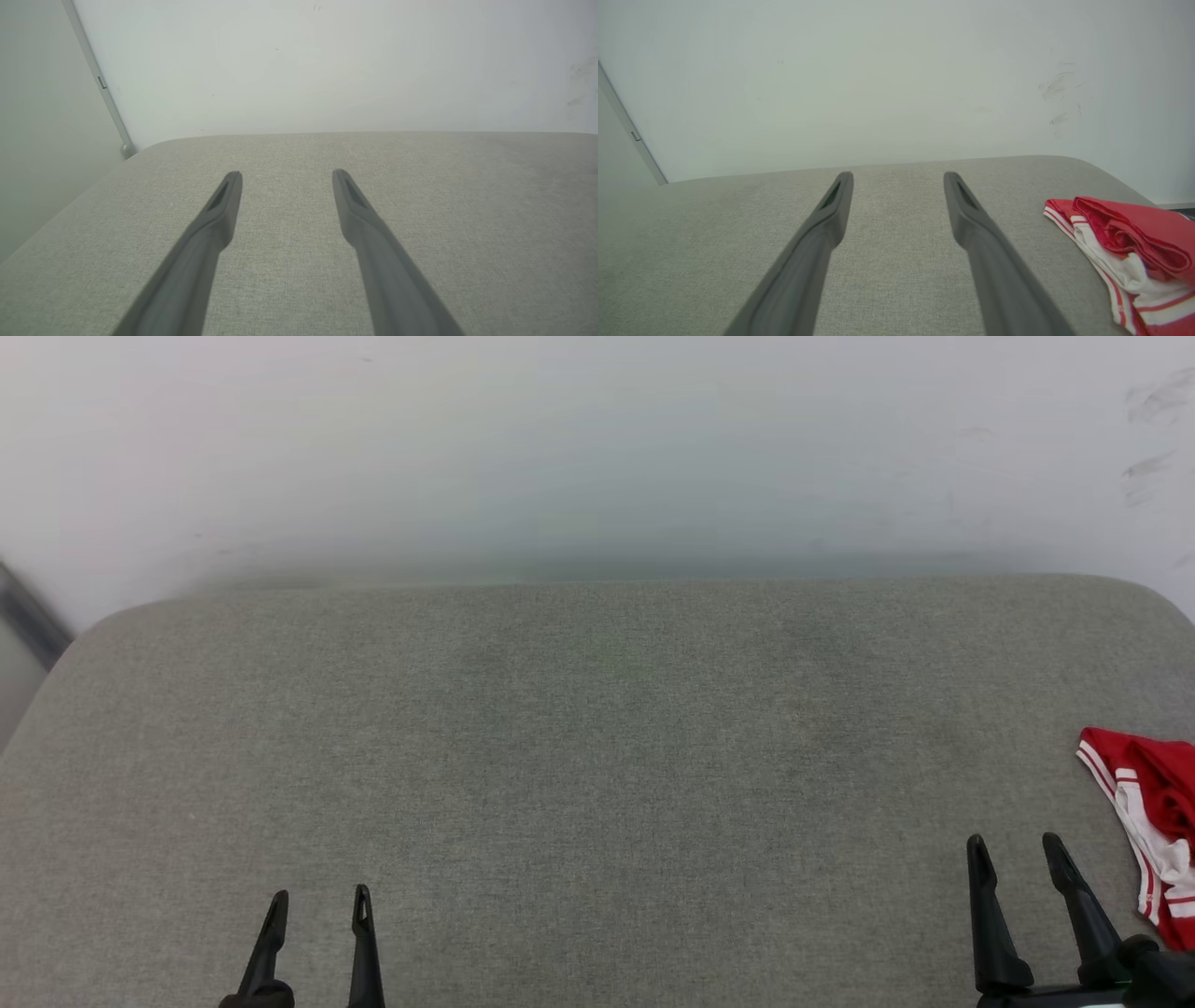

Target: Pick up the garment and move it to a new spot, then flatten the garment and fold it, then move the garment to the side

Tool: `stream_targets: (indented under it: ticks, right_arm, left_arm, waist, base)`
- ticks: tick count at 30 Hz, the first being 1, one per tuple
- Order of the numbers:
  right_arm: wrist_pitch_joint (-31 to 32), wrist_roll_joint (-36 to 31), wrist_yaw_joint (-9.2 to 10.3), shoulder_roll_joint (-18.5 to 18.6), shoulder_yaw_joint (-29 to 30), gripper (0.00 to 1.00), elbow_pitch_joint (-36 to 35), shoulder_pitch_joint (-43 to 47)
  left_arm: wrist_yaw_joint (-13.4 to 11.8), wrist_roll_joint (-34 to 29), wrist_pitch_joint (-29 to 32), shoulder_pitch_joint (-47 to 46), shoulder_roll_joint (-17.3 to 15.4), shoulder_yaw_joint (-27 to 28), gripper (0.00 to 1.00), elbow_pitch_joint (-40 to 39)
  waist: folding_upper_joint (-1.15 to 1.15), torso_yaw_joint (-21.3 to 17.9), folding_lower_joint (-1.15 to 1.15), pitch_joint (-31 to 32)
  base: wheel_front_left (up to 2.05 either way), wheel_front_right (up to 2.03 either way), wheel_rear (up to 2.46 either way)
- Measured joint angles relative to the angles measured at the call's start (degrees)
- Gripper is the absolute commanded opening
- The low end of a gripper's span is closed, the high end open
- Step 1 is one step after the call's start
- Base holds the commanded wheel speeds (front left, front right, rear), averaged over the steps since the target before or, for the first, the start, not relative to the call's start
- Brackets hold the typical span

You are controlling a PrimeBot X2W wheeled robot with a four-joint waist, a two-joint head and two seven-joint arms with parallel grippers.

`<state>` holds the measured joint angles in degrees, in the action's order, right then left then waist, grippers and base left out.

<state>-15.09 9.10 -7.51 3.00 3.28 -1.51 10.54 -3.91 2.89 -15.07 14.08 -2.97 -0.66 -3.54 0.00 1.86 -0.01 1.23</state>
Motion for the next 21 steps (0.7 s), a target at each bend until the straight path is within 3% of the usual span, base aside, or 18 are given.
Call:
stream_targets:
  ticks: [4,5,10,21]
  right_arm:
    - [0.00,0.12,0.00,-0.01,-0.12,1.00,-0.04,-0.02]
    - [0.01,0.07,0.00,0.00,-0.19,0.00,0.26,-0.01]
    - [0.18,0.26,0.00,-0.01,-0.37,0.00,2.79,0.42]
    - [2.55,13.14,0.00,0.21,-0.75,0.00,4.64,-0.62]
  left_arm:
    - [0.31,0.46,0.00,0.00,0.01,0.02,1.00,0.21]
    - [0.33,0.47,0.01,0.00,0.01,-0.01,0.00,0.52]
    - [0.37,0.97,0.35,0.03,0.03,-0.56,0.00,3.07]
    - [1.52,14.67,2.49,-1.48,-0.40,-0.58,0.00,4.98]
  waist:
    - [0.00,-0.03,0.00,-0.04]
    - [0.00,-0.05,0.00,-0.05]
    - [0.00,-0.06,0.01,-0.07]
    - [0.00,-0.22,0.01,-0.19]
  base:
    - [0.00,0.00,0.00]
    - [0.00,0.00,0.00]
    - [0.00,0.00,0.00]
    - [0.00,0.00,0.00]
